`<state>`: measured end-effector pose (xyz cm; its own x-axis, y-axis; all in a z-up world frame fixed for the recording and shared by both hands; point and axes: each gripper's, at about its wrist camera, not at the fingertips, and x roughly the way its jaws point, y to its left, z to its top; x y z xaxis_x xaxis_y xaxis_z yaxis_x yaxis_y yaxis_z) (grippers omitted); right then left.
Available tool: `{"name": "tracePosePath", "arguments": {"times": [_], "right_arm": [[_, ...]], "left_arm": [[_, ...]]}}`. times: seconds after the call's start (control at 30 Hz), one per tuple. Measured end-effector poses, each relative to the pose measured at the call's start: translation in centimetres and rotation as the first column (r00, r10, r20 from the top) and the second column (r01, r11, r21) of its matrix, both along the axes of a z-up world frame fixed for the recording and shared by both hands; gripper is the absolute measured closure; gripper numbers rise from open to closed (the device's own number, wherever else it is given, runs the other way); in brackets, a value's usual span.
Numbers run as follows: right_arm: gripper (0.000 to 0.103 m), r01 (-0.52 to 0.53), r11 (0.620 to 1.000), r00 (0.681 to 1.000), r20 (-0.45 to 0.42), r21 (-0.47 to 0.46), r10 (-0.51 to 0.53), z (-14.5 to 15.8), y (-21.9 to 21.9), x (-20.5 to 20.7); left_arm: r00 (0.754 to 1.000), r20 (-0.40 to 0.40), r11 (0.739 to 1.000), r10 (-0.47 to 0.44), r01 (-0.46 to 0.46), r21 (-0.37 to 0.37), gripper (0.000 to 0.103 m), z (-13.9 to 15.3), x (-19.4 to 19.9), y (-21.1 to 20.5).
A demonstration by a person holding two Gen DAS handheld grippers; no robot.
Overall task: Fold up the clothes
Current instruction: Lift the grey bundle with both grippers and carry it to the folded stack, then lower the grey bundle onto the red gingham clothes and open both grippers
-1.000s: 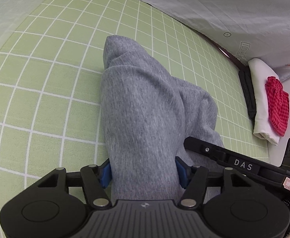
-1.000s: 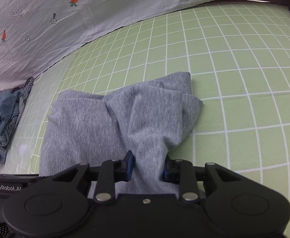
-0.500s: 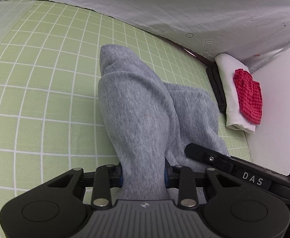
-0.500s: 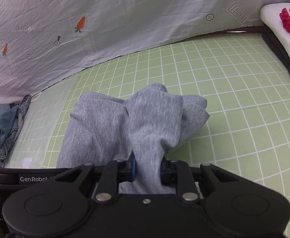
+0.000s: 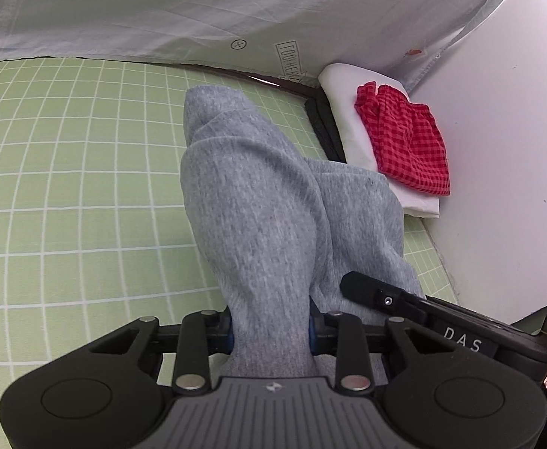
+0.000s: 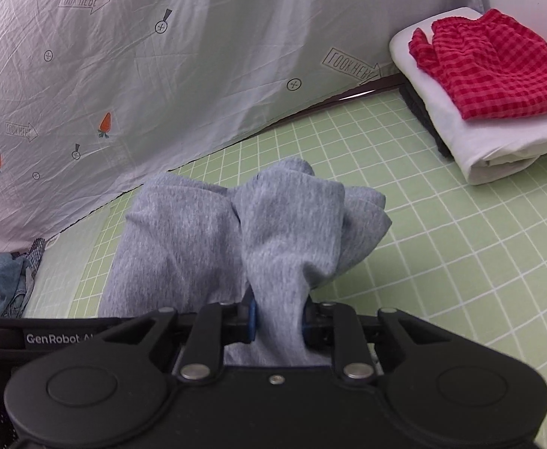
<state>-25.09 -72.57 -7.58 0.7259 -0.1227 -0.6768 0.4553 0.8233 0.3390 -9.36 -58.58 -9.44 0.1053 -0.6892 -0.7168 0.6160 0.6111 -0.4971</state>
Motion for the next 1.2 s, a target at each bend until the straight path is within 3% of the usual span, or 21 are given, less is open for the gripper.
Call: {"name": "tracePosePath", "arguments": {"times": [0.1,0.2,0.37,0.57,0.7,0.8,0.87,0.97,1.0,1.07,1.2], "right_arm": [[0.083,-0.01,1.0,1.0,0.008,-0.01,0.01,0.9,-5.2,-3.0],[0.083,-0.011,0.996,0.999,0.031,-0.09,0.014,2.1,-10.2,-5.9],[0.083,0.047,0.982,0.996,0.089,-0.18,-0.031,4.8,-17.9,-9.3],[0.083,0.092,0.939,0.978,0.206,-0.333,-0.023,9.5,-24.9,-9.1],[0.083,0.123,0.919,0.957,0.292,-0.375,-0.009,11.9,-30.4,-5.7],[0.078,0.136,0.92,0.958,0.285,-0.368,-0.028,11.6,-35.2,-1.2],[0.063,0.154,0.912,0.972,0.223,-0.381,-0.071,9.4,-37.4,1.8],[0.065,0.148,0.907,0.989,0.087,-0.394,-0.124,4.8,-40.4,6.0],[0.065,0.147,0.911,0.989,0.07,-0.386,-0.13,3.9,-40.6,6.5],[0.063,0.146,0.914,0.989,0.054,-0.38,-0.135,2.5,-40.8,7.1],[0.061,0.146,0.907,0.989,0.056,-0.395,-0.135,1.6,-40.3,7.2]], "left_arm": [[1.0,-0.002,1.0,-0.007,0.007,-0.028,0.071,0.5,-3.6,-5.2],[0.999,0.017,0.997,-0.031,0.032,-0.074,0.071,1.0,-6.5,-11.2],[0.995,0.066,0.986,-0.08,0.088,-0.143,0.071,3.2,-8.5,-20.1],[0.983,0.162,0.955,-0.088,0.129,-0.266,0.071,7.6,-7.2,-28.4],[0.979,0.195,0.939,-0.053,0.115,-0.323,0.07,9.9,-3.4,-33.8],[0.967,0.256,0.963,-0.002,0.071,-0.259,0.053,9.8,0.2,-38.1],[0.959,0.279,0.986,0.054,-0.008,-0.166,0.039,8.2,2.5,-40.2],[0.958,0.267,0.995,0.103,-0.093,-0.047,0.039,5.0,5.1,-41.5],[0.96,0.26,0.994,0.106,-0.1,-0.038,0.038,4.3,5.7,-41.5],[0.963,0.244,0.994,0.111,-0.102,-0.048,0.022,3.2,6.8,-41.4],[0.97,0.213,0.992,0.116,-0.104,-0.066,0.013,2.0,7.8,-41.6]]}}
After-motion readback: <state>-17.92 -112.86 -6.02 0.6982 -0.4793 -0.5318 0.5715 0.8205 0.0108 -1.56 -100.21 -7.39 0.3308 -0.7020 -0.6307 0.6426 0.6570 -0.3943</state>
